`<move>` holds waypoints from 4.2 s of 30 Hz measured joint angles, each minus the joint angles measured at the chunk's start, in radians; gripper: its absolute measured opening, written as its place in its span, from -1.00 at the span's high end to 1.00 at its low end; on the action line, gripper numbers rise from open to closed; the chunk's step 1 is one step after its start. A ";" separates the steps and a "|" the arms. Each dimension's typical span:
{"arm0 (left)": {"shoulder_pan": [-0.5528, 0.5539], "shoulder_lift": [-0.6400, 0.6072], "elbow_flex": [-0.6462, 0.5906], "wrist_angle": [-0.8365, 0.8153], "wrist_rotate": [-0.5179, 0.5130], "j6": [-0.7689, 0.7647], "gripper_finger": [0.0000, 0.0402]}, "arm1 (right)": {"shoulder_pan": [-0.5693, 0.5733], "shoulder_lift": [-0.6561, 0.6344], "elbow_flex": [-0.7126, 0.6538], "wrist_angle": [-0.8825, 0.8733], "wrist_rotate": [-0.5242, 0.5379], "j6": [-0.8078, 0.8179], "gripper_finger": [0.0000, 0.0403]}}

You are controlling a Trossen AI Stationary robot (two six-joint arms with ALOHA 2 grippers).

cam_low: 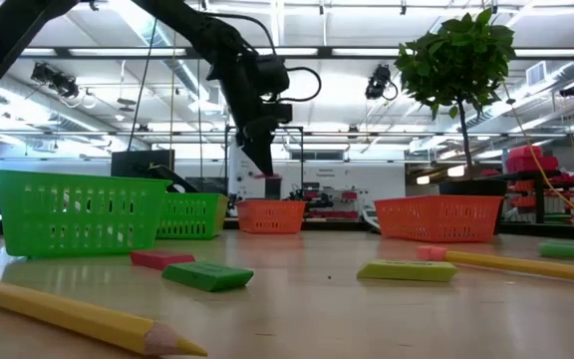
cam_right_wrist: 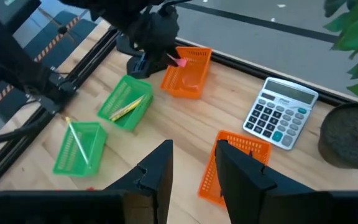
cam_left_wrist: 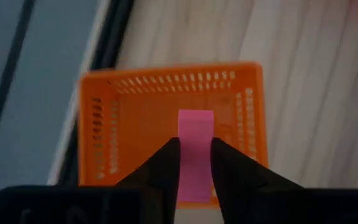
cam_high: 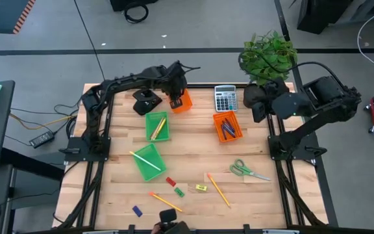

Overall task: Sort crayons/erasers/pens/pencils in bins
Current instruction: Put the pink eraser into the top orange bin, then put the yellow eraser into the top orange bin

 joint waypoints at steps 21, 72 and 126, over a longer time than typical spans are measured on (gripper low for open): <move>-0.069 -0.032 0.000 -0.028 0.145 -0.087 -0.20 | -0.009 0.018 -0.001 0.000 -0.064 0.101 0.37; -0.883 0.234 0.000 0.353 0.110 -0.363 0.02 | 0.784 0.346 -0.001 0.166 -0.086 0.560 0.37; -0.873 0.283 0.261 -0.019 0.041 -0.289 0.70 | 0.785 0.348 -0.001 0.147 -0.083 0.569 0.37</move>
